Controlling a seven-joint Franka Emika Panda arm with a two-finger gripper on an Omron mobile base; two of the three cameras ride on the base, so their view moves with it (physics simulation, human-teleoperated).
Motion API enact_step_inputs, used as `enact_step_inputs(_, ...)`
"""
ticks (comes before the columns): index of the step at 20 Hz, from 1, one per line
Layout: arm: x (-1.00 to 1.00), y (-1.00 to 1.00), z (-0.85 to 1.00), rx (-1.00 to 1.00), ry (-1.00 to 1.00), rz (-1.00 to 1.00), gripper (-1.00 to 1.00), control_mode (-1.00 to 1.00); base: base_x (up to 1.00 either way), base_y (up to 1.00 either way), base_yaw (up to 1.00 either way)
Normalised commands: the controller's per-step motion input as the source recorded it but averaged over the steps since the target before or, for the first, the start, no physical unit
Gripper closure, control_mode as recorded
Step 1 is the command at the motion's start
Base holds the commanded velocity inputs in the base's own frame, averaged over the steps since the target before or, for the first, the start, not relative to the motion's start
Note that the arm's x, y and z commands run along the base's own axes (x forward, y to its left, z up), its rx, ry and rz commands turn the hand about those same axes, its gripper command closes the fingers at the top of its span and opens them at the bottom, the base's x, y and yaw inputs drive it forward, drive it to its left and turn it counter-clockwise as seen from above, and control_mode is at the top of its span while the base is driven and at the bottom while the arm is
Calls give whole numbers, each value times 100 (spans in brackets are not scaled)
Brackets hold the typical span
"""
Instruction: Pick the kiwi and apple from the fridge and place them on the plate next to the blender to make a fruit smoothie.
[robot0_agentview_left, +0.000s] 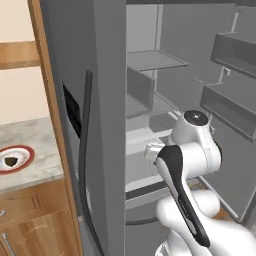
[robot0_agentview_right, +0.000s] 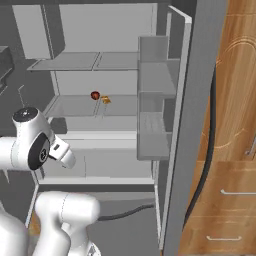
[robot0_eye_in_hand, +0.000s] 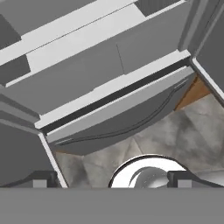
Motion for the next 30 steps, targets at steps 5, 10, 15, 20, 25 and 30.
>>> enact_step_inputs(5,0,0,0,0,0,0,-100,100,82,-22,21)
enact_step_inputs(10,0,0,0,0,0,0,-100,100,78,0,8)
enact_step_inputs(15,52,1,46,0,-25,4,-100,-100,0,0,0)
enact_step_inputs(20,82,0,55,0,-25,1,-100,-100,0,0,0)
enact_step_inputs(25,100,0,45,0,-16,8,-100,-100,0,0,0)
enact_step_inputs(30,83,4,-32,-1,-8,16,-100,-100,0,0,0)
